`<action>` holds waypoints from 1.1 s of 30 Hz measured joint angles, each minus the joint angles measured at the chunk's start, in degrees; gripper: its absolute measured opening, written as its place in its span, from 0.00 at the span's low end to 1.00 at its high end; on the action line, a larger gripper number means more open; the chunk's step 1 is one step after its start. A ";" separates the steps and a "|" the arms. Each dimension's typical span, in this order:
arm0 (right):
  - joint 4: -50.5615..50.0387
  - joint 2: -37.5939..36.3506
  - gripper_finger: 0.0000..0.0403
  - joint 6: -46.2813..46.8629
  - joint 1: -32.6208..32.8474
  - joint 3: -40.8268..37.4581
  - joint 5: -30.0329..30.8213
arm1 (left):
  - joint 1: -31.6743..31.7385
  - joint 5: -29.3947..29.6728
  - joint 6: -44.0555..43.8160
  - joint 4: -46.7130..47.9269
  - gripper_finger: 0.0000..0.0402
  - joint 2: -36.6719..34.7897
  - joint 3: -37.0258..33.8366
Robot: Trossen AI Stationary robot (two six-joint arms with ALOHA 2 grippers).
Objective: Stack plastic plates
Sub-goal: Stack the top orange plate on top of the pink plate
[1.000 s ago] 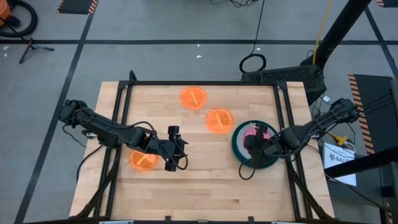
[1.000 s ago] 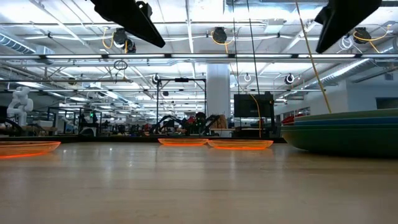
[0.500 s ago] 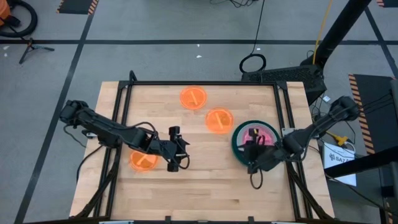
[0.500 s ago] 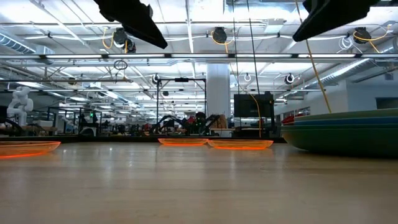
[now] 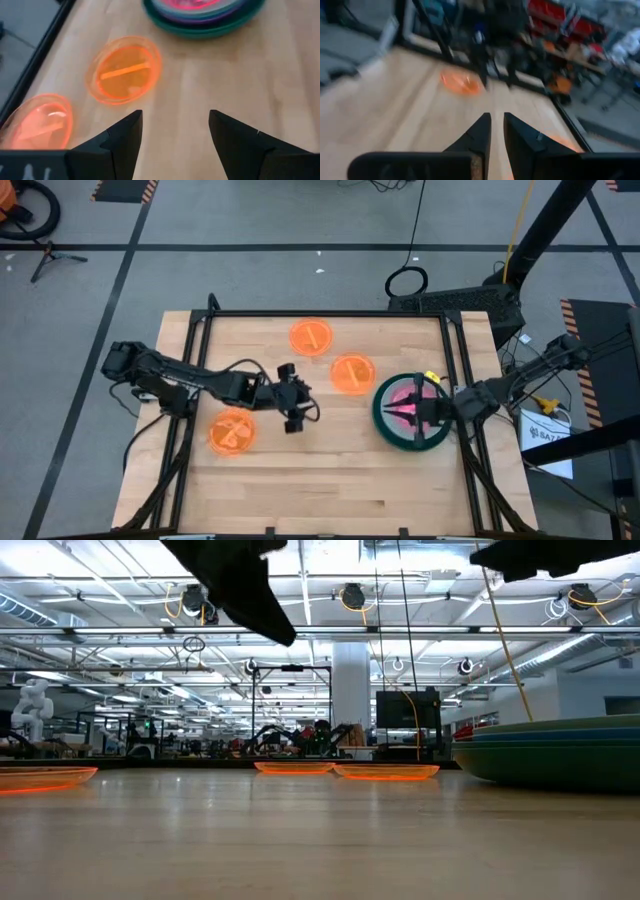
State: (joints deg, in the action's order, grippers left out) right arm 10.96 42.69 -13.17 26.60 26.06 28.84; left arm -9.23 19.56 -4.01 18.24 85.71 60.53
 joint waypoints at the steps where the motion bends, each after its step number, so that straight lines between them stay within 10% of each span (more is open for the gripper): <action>1: 2.83 -1.04 0.12 -0.91 -1.03 -1.26 -2.37 | 1.07 0.00 0.66 -0.46 0.58 0.10 -0.02; 33: -9.72 -35.67 0.12 2.19 -8.14 -11.51 -23.15 | 27.78 -7.75 13.74 -8.96 0.58 15.59 -0.03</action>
State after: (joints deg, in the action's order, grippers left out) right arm 1.24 7.02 -10.99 18.46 14.55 5.69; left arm 18.55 11.81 9.74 9.28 101.30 60.50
